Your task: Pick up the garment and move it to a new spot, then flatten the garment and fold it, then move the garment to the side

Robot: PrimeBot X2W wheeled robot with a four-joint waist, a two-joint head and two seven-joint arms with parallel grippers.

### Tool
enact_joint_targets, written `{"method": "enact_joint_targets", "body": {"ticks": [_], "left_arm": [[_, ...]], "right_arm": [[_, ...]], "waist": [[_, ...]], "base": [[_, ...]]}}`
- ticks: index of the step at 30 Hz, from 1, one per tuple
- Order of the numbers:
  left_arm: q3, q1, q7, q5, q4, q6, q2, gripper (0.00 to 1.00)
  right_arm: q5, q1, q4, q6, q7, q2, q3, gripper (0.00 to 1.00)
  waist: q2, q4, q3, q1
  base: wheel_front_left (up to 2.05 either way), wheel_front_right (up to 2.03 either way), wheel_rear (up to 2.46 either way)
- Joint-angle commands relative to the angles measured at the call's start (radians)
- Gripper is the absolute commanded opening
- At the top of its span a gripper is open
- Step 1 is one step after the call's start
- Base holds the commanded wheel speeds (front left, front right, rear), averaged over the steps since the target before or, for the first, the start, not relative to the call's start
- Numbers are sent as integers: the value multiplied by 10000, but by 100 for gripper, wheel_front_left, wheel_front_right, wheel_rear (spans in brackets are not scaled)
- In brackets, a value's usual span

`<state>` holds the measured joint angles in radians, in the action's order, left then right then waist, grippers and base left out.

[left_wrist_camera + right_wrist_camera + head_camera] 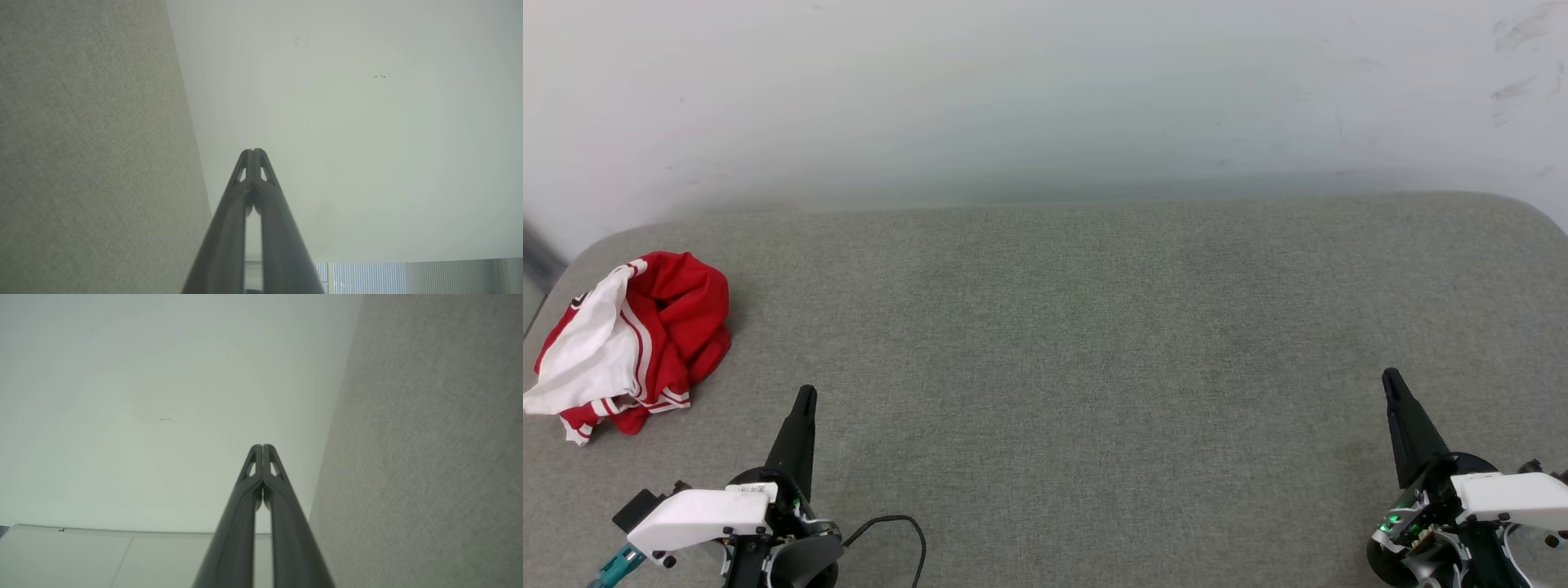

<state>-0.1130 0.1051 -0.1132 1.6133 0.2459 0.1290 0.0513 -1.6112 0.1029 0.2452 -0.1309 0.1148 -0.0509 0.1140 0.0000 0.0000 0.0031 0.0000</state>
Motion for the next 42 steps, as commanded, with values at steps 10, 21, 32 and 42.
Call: {"method": "enact_joint_targets", "body": {"ticks": [10,21,32,42], "left_arm": [[-32,81,-50,-24,2,33,-10,0],[-29,81,-48,-21,2,33,-10,0],[45,-229,19,1,273,-10,-33,100],[123,-462,494,-287,10,-8,-35,100]], "right_arm": [[-37,109,7,3,7,14,-4,0],[-37,109,7,3,7,14,-4,0],[5,-241,269,2,-2,4,-13,100],[393,-369,109,2,-481,6,-286,100]], "waist": [[0,0,0,0],[0,0,0,0],[0,0,1,0],[0,-11,25,0]], "base": [[0,0,0],[0,0,0],[0,0,0],[0,0,0]]}}
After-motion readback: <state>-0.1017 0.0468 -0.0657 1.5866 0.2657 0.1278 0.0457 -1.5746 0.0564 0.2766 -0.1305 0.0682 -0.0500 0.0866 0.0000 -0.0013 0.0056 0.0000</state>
